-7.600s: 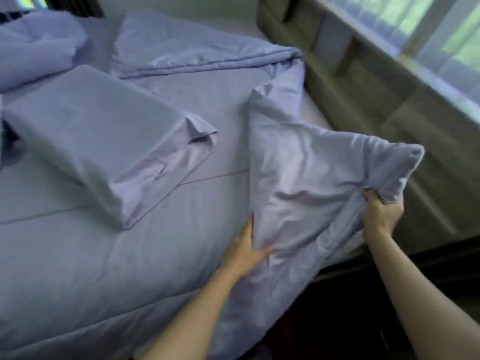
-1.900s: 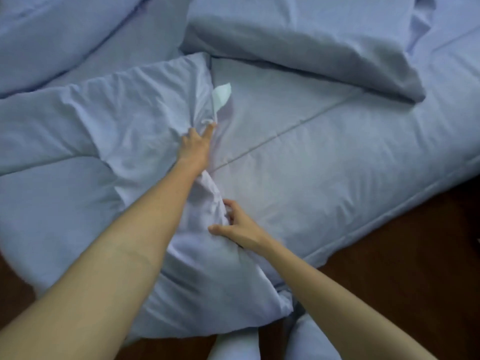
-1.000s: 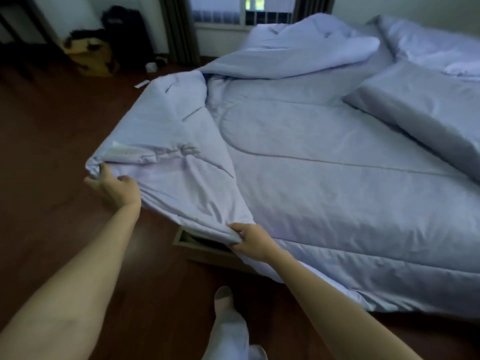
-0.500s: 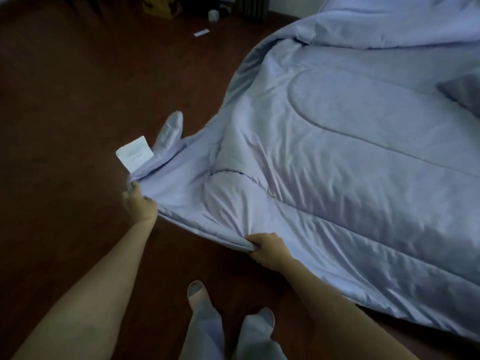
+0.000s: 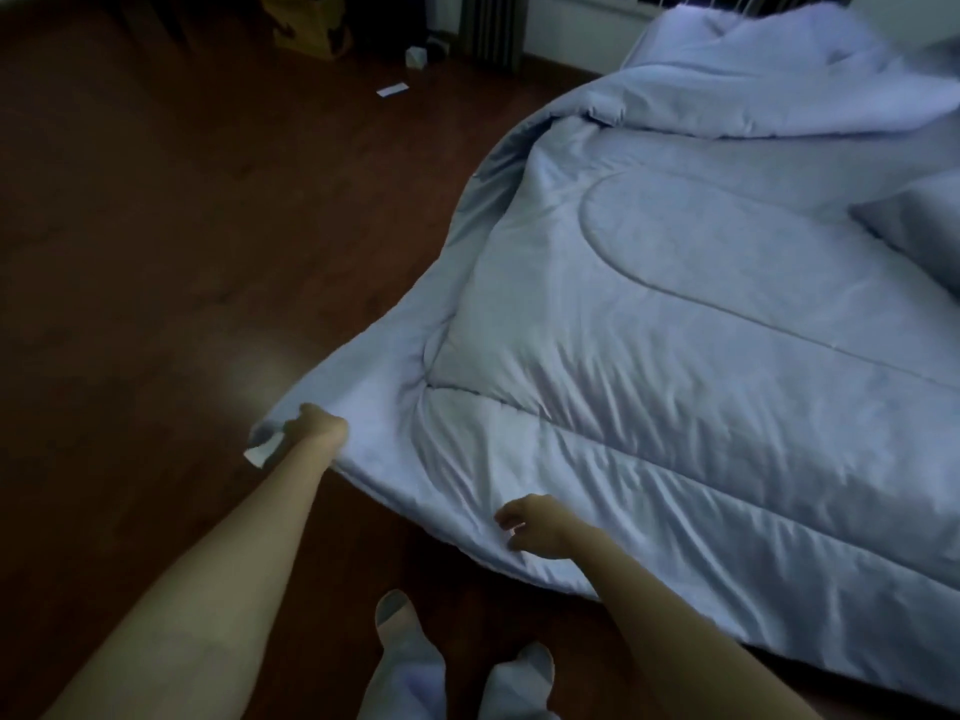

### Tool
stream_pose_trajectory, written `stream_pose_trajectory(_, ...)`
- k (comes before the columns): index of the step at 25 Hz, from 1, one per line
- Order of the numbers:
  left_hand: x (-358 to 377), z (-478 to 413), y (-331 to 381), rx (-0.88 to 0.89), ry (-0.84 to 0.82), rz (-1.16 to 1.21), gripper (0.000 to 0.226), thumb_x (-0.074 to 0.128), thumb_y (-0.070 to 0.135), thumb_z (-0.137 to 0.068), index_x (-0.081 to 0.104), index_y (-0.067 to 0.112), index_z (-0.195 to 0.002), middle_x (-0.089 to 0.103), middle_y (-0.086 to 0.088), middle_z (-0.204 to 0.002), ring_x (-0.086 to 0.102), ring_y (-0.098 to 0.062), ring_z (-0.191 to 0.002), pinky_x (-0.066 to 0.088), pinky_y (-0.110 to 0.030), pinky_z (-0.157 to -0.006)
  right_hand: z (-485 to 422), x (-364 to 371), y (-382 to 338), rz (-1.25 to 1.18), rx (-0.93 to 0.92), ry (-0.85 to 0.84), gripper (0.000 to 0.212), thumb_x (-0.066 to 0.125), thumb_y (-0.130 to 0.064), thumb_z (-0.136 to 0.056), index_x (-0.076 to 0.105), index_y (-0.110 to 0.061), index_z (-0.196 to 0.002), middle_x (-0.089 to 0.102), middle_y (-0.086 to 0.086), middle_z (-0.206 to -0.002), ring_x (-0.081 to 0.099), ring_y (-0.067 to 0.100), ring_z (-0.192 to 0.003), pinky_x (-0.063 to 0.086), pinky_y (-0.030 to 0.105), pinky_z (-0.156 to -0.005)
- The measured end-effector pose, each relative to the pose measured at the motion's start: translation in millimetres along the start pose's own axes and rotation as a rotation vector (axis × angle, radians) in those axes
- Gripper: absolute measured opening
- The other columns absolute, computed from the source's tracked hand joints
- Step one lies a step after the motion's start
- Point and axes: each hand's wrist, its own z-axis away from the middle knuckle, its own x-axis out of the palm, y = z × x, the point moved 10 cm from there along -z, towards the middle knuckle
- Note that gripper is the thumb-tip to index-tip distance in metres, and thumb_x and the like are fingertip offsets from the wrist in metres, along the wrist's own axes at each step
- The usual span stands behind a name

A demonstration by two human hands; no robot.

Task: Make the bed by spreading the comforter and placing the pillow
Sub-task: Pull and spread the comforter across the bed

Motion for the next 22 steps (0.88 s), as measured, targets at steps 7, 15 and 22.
stream_pose_trajectory(7, -33, 75, 139, 0.747, -0.051, 0.160, 0.032, 0.052, 0.015, -0.089, 0.065, 0.012, -0.118, 0.065, -0.012, -0.123, 0.060, -0.028, -0.115, 0.047, -0.030, -0.095, 19, -163, -68, -0.236, -0.059, 0.571, 0.028, 0.058, -0.015, -0.084, 0.072, -0.019, -0.109, 0.072, 0.003, -0.110, 0.065, 0.018, -0.103, 0.046, 0.025, -0.094)
stream_pose_trajectory(15, -235, 94, 163, 0.904, 0.213, 0.695, 0.011, 0.054, 0.021, -0.087, 0.064, 0.025, -0.086, 0.069, 0.003, -0.081, 0.065, -0.015, -0.080, 0.046, -0.026, -0.071, 91, -315, -206, -0.872, -0.543, 1.055, 0.013, 0.060, -0.014, -0.085, 0.070, -0.021, -0.091, 0.073, 0.010, -0.089, 0.068, 0.024, -0.082, 0.054, 0.034, -0.067)
stream_pose_trajectory(22, -301, 79, 152, 1.057, 0.099, 1.007, 0.014, 0.053, 0.011, -0.091, 0.061, 0.021, -0.085, 0.064, 0.000, -0.080, 0.062, -0.007, -0.068, 0.048, -0.023, -0.060, 67, -363, -273, -0.935, -0.740, 1.013, 0.014, 0.058, -0.009, -0.088, 0.067, -0.019, -0.091, 0.069, 0.004, -0.081, 0.064, 0.019, -0.072, 0.052, 0.024, -0.062)
